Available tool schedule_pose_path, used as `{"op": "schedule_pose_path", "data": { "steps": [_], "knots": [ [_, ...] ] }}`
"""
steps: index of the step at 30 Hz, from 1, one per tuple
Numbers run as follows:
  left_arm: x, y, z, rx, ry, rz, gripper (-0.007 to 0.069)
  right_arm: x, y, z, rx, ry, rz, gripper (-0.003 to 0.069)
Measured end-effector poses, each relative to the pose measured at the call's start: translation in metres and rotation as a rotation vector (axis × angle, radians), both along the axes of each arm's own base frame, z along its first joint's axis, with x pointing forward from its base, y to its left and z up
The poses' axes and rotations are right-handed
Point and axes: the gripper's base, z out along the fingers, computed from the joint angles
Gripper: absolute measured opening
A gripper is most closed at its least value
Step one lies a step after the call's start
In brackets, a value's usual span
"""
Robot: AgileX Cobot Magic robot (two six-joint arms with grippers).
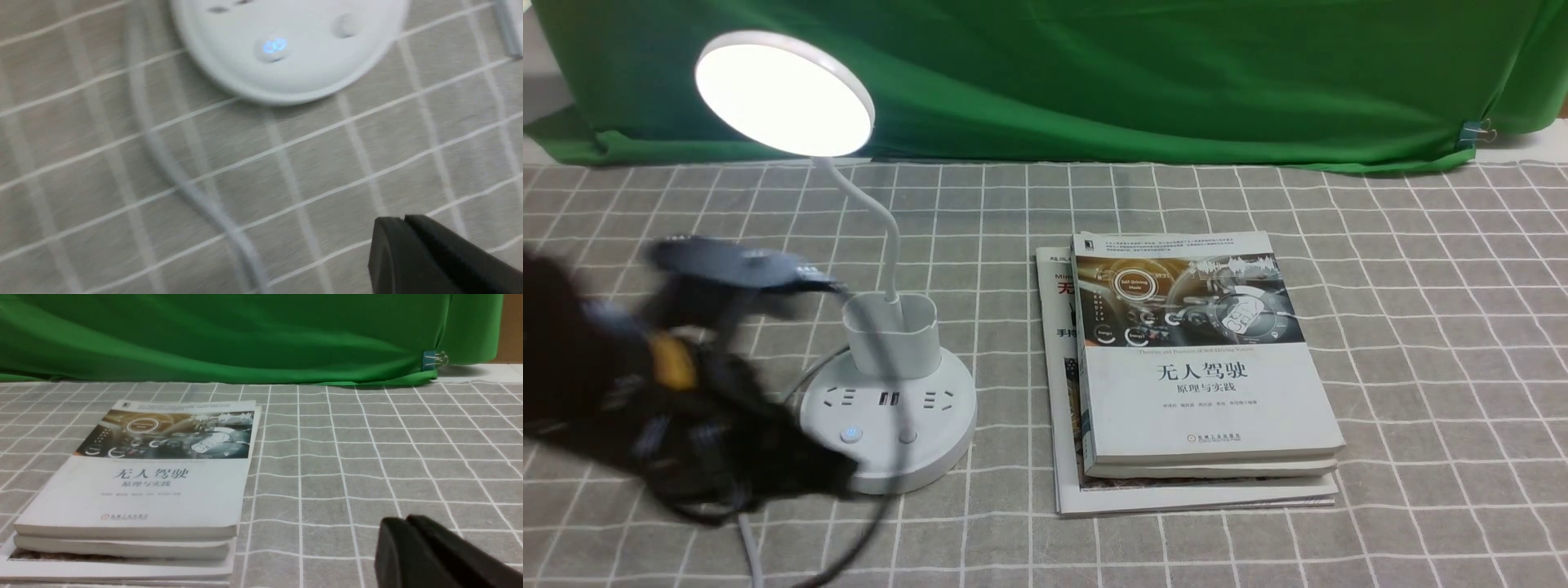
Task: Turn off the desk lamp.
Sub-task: Use the left arm to press the button switch on the lamp holder
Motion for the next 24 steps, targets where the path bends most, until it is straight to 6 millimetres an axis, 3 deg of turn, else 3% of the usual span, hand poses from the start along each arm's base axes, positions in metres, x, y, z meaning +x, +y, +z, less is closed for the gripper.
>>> {"op": "schedule_pose_path", "data": {
  "steps": [9, 24],
  "knots": [
    [0.047, -0.036, -0.014, -0.003, 0.049, 0.009, 0.0001, 0.0, 0.0, 0.0, 0.0, 0.0, 0.0, 0.0042],
    [0.084, -0.051, -0.045, 0.092, 0.093, -0.016, 0.0001, 0.0, 0.0, 0.0, 0.0, 0.0, 0.0, 0.0042]
  ]
}}
